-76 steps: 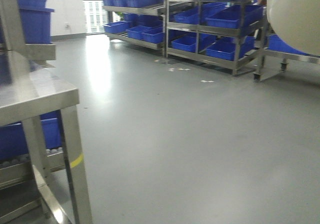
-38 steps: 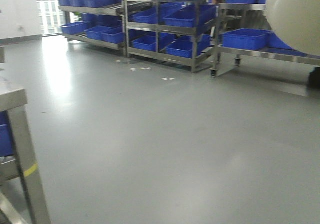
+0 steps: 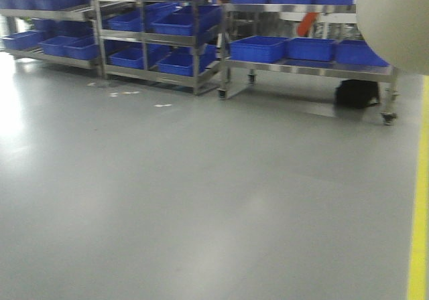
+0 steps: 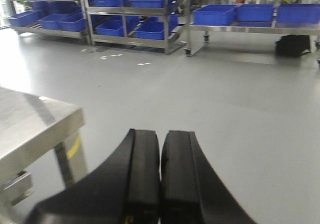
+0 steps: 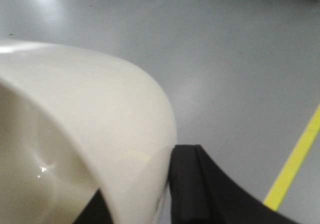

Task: Move white bin to right shelf second layer
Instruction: 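Turn the base away from the shelf holding the bin in the right gripper, then drive forward along the yellow floor line carrying the white bin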

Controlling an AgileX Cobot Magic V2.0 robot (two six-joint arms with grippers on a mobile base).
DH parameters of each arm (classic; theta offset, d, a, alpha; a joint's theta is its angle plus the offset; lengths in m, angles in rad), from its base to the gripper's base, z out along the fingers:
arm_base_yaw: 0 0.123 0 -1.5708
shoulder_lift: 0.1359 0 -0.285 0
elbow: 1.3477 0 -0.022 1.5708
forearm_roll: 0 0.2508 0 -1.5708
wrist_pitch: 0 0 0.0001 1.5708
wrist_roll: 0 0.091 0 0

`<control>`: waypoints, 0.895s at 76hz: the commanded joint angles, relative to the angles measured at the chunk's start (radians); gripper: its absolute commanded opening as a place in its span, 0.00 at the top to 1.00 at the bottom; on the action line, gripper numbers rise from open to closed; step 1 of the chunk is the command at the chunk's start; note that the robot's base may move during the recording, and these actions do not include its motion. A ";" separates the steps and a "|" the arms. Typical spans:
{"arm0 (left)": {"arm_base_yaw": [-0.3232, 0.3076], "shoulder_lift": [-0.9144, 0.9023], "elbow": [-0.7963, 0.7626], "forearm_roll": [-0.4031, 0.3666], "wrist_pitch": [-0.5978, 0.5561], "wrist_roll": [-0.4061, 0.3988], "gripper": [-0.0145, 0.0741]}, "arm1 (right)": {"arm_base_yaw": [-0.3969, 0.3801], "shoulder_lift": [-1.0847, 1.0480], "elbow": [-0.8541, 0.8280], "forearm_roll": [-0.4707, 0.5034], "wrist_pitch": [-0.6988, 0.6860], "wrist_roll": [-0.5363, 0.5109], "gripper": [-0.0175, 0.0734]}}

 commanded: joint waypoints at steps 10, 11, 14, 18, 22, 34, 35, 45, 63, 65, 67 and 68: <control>-0.005 -0.014 0.037 0.000 -0.085 -0.003 0.74 | -0.004 -0.003 -0.033 0.009 -0.097 0.001 0.75; -0.005 -0.014 0.037 0.000 -0.085 -0.003 0.74 | -0.004 -0.003 -0.033 0.009 -0.097 0.001 0.75; -0.005 -0.014 0.037 0.000 -0.085 -0.003 0.74 | -0.004 -0.003 -0.033 0.009 -0.097 0.001 0.75; -0.005 -0.014 0.037 0.000 -0.085 -0.003 0.74 | -0.004 -0.003 -0.033 0.009 -0.097 0.001 0.75; -0.005 -0.014 0.037 0.000 -0.085 -0.003 0.74 | -0.004 -0.003 -0.033 0.009 -0.097 0.001 0.75; -0.005 -0.014 0.037 0.000 -0.085 -0.003 0.74 | -0.004 -0.003 -0.033 0.009 -0.097 0.001 0.75; -0.005 -0.014 0.037 0.000 -0.085 -0.003 0.74 | -0.004 -0.003 -0.033 0.009 -0.097 0.001 0.75; -0.005 -0.014 0.037 0.000 -0.085 -0.003 0.74 | -0.004 -0.003 -0.033 0.009 -0.097 0.001 0.75; -0.005 -0.014 0.037 0.000 -0.085 -0.003 0.74 | -0.004 -0.003 -0.033 0.009 -0.097 0.001 0.75; -0.005 -0.014 0.037 0.000 -0.085 -0.003 0.74 | -0.004 -0.003 -0.033 0.009 -0.097 0.001 0.75; -0.005 -0.014 0.037 0.000 -0.085 -0.003 0.74 | -0.004 -0.003 -0.033 0.009 -0.097 0.001 0.75; -0.005 -0.014 0.037 0.000 -0.085 -0.003 0.74 | -0.004 -0.003 -0.033 0.009 -0.097 0.001 0.75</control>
